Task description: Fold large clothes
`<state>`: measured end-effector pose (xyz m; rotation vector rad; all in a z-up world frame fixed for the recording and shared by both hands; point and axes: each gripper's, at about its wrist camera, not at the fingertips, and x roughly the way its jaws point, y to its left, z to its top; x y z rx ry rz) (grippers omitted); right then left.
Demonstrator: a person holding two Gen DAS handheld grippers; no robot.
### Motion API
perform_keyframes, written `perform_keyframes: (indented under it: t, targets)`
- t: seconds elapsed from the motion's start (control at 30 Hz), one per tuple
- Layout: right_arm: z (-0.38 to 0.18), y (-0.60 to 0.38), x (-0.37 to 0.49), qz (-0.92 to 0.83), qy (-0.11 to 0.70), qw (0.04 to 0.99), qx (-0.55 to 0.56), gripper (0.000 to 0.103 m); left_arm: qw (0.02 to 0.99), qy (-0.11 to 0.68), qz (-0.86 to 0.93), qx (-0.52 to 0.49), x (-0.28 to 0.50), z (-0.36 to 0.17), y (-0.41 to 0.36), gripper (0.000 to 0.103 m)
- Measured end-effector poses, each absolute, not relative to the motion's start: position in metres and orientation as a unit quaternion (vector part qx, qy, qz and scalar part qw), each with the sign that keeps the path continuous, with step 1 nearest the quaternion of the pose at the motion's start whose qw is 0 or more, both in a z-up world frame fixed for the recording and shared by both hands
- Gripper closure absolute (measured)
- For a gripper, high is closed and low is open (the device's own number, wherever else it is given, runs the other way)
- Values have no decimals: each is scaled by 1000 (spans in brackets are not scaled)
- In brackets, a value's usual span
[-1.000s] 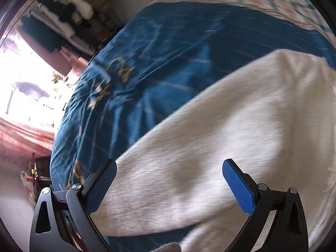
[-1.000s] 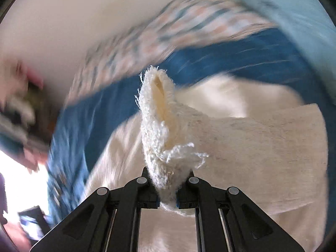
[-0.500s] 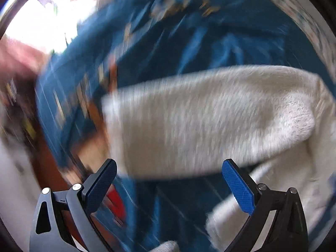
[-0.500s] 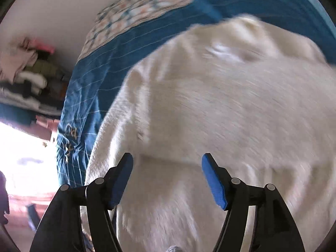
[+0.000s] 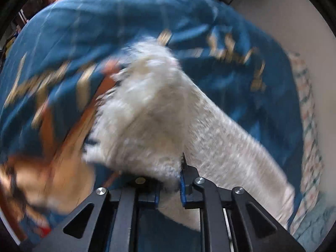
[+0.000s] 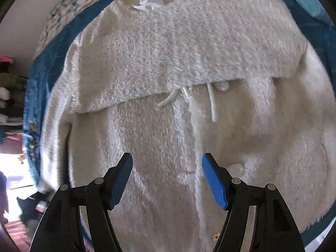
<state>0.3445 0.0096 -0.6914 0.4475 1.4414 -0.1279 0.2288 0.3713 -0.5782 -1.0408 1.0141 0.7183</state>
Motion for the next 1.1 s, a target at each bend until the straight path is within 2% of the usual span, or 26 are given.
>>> perform_keyframes:
  t: [0.07, 0.13, 0.17, 0.2, 0.23, 0.3, 0.37, 0.4, 0.43, 0.57, 0.7, 0.8, 1.1]
  targets:
    - [-691, 20, 351, -73, 643, 739, 185, 32, 701, 448, 296, -469, 253, -583, 384, 92]
    - [-689, 29, 360, -82, 630, 755, 162, 30, 711, 454, 266, -467, 278, -591, 392, 87]
    - [-685, 33, 366, -89, 625, 762, 143, 18, 715, 463, 251, -460, 290, -595, 393, 82]
    - [-683, 36, 371, -98, 620, 768, 127, 13, 716, 474, 238, -454, 301, -599, 391, 73]
    - [-681, 41, 378, -117, 615, 774, 97, 10, 714, 481, 233, -452, 314, -597, 380, 65]
    - [-680, 45, 388, -140, 605, 781, 62, 10, 710, 485, 240, -451, 323, -602, 381, 64]
    - [-680, 51, 397, -146, 598, 787, 45, 10, 709, 479, 255, -450, 322, -595, 370, 65]
    - [-681, 53, 401, -150, 597, 788, 36, 10, 712, 477, 265, -442, 322, -590, 365, 73]
    - [-681, 54, 404, -150, 596, 789, 32, 10, 715, 478, 277, -428, 318, -584, 355, 92]
    - [-680, 62, 416, -152, 592, 791, 30, 10, 754, 465, 297, -357, 336, -543, 337, 94]
    - [-677, 59, 420, -155, 588, 793, 39, 10, 840, 421, 282, -192, 363, -466, 287, 95]
    - [-675, 47, 414, -161, 590, 789, 59, 10, 882, 397, 230, -105, 379, -420, 234, 95]
    - [-667, -29, 386, -208, 588, 768, 145, 10, 912, 408, 30, -27, 413, -376, 65, 95]
